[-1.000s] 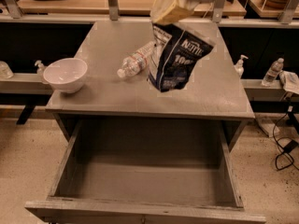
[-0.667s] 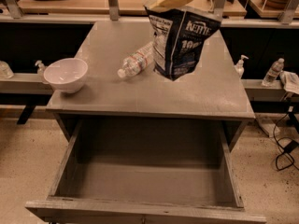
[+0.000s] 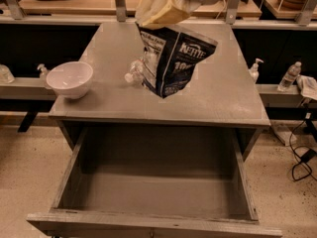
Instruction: Place blue chip bag into top drawer
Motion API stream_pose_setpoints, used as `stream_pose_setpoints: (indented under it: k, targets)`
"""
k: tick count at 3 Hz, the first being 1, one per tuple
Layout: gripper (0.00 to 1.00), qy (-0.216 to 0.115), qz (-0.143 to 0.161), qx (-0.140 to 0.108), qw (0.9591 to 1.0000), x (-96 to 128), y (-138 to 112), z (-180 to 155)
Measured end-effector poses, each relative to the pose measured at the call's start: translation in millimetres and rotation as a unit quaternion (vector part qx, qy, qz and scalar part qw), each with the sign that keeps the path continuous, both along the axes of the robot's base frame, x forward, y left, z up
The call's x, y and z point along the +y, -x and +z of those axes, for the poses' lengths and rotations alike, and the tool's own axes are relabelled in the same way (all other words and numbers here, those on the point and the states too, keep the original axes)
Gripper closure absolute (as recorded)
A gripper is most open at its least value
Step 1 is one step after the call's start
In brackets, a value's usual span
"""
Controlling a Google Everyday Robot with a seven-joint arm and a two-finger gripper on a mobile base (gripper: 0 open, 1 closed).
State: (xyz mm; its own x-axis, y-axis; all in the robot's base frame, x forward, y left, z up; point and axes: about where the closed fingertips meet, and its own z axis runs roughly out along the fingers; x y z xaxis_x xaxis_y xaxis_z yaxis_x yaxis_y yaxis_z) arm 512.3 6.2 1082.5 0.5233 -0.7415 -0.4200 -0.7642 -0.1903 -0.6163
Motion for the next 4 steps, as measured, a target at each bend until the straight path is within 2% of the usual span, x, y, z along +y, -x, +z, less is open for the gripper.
stream_pose_setpoints:
  k: [1, 3, 4]
  targets:
    - [1.00, -0.021, 0.028, 0.001, 0.9994, 16, 25, -23]
    - [1.00, -0.049, 0.064, 0.019, 0.9966, 27, 46, -104]
    - [0.87, -0.077, 0.095, 0.048, 0.9913, 30, 46, -129]
